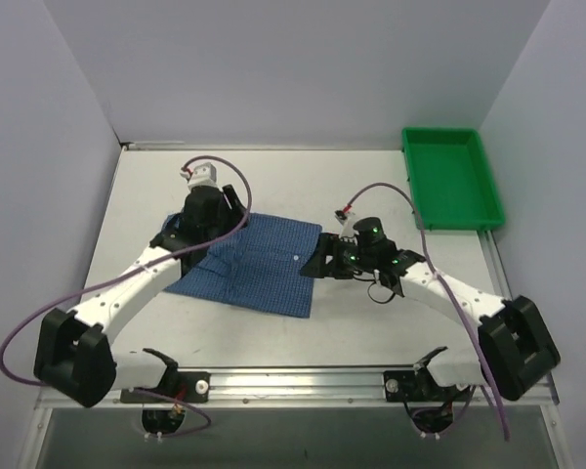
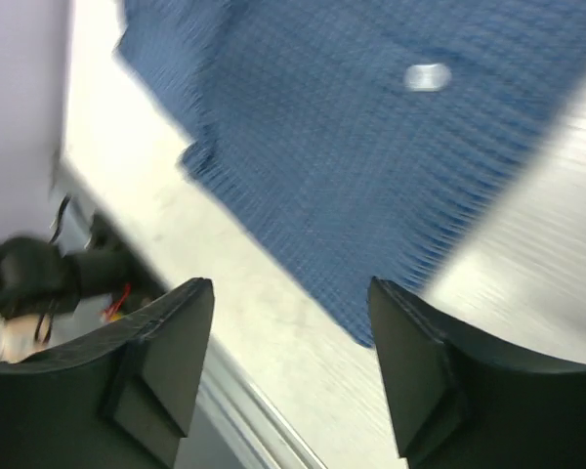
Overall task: Fold and stack the long sleeve shirts
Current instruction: Fold the shirt
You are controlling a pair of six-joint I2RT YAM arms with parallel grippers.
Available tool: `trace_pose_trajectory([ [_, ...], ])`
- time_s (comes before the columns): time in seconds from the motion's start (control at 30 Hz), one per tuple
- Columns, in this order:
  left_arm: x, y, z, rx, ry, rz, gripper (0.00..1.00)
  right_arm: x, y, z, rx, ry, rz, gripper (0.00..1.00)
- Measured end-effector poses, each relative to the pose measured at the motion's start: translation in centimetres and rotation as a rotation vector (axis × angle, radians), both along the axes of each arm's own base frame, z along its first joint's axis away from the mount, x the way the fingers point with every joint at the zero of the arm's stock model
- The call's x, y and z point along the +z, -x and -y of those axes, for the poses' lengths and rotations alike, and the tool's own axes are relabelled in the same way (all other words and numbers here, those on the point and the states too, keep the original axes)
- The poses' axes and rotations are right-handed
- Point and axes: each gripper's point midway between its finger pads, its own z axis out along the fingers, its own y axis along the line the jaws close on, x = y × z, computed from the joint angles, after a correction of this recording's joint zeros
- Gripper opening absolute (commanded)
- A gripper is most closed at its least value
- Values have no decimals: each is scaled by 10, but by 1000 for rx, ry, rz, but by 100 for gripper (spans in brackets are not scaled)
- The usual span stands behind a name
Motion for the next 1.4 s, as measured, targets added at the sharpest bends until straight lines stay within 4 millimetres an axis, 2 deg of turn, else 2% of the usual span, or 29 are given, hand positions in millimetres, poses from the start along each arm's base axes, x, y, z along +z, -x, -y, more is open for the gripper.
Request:
trace_pose_trajectory([
  [0.03,11,6,4,-14,-21,24,73,2,-8,15,-51,30,12,69],
  [0.1,22,28,25,-78,-75,52,77,3,-16,47,-153,102,14,76],
  [0.2,16,67,61,-205,-166,47,89,5,-22,95,-296,189,12,84],
  [0.3,-4,107,92,-322,-275,18,93,10,-21,134,-415,216,3,97],
  [0.37,-23,131,111,-392,-360,-6,93,10,-20,158,-495,223,-14,100],
  [0.47,-56,158,135,-477,-497,-48,81,4,-15,178,-564,229,-60,100],
  [0.5,-69,165,142,-499,-550,-65,75,0,-12,180,-572,228,-82,100],
  [0.63,-100,178,159,-543,-686,-101,70,-15,-1,184,-581,234,-154,100],
  [0.9,-128,175,183,-558,-778,-135,69,-31,11,185,-572,251,-201,100],
  [1.03,-145,177,187,-554,-817,-156,62,-38,15,185,-571,253,-214,99],
  [1.13,-146,178,186,-541,-820,-163,52,-43,16,182,-572,234,-219,98],
  [1.2,-147,178,183,-530,-827,-171,42,-47,16,180,-575,216,-226,98],
  [1.27,-149,179,178,-519,-843,-183,36,-49,15,176,-578,190,-231,97],
  [1.3,-149,180,177,-513,-848,-188,25,-51,14,175,-577,179,-232,97],
  [1.4,-152,181,172,-507,-865,-203,7,-54,9,169,-582,135,-239,96],
])
